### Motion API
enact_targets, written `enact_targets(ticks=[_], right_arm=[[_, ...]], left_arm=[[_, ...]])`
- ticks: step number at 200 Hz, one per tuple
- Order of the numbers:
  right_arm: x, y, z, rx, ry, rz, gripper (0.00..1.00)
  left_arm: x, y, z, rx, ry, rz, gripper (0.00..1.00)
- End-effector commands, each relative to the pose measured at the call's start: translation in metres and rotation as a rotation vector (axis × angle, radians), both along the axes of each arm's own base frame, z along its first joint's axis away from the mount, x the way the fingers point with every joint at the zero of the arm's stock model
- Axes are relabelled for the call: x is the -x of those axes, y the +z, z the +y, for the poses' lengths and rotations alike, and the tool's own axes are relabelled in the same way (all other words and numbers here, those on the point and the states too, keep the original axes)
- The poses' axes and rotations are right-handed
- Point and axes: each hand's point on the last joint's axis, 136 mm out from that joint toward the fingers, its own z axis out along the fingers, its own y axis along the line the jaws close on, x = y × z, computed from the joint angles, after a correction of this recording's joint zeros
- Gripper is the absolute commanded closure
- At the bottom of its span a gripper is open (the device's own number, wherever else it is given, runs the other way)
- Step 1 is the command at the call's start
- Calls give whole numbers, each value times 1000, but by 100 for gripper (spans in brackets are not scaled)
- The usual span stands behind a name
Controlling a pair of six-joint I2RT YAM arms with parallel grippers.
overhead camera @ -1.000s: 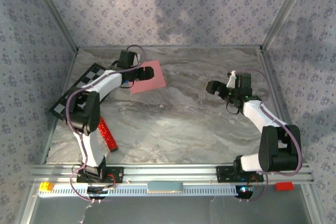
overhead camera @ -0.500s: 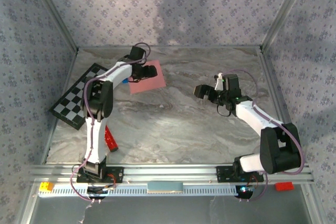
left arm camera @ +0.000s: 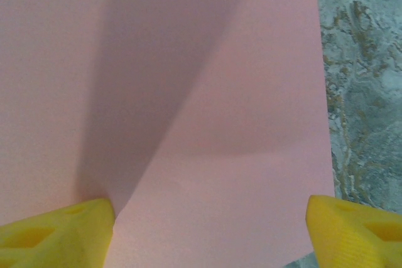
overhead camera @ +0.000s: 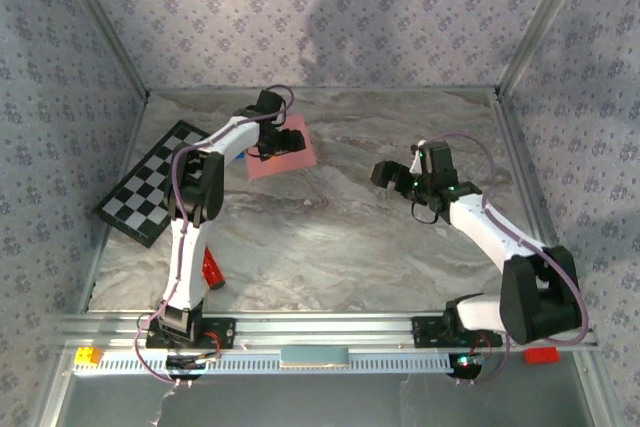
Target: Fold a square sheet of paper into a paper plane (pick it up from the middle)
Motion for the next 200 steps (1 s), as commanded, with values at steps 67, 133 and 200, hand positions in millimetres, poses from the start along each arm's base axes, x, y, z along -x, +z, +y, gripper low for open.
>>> enact_targets(ticks=[67, 133, 200], right_arm=[[36, 25, -33, 85, -229, 87, 0], [67, 33, -45, 102, -190, 18, 0], [73, 35, -57, -118, -214, -19, 0]], left_arm=[[115, -35, -61, 20, -242, 247, 21], [182, -20, -84, -25, -311, 188, 21], [169, 40, -83, -116, -285, -24, 0]])
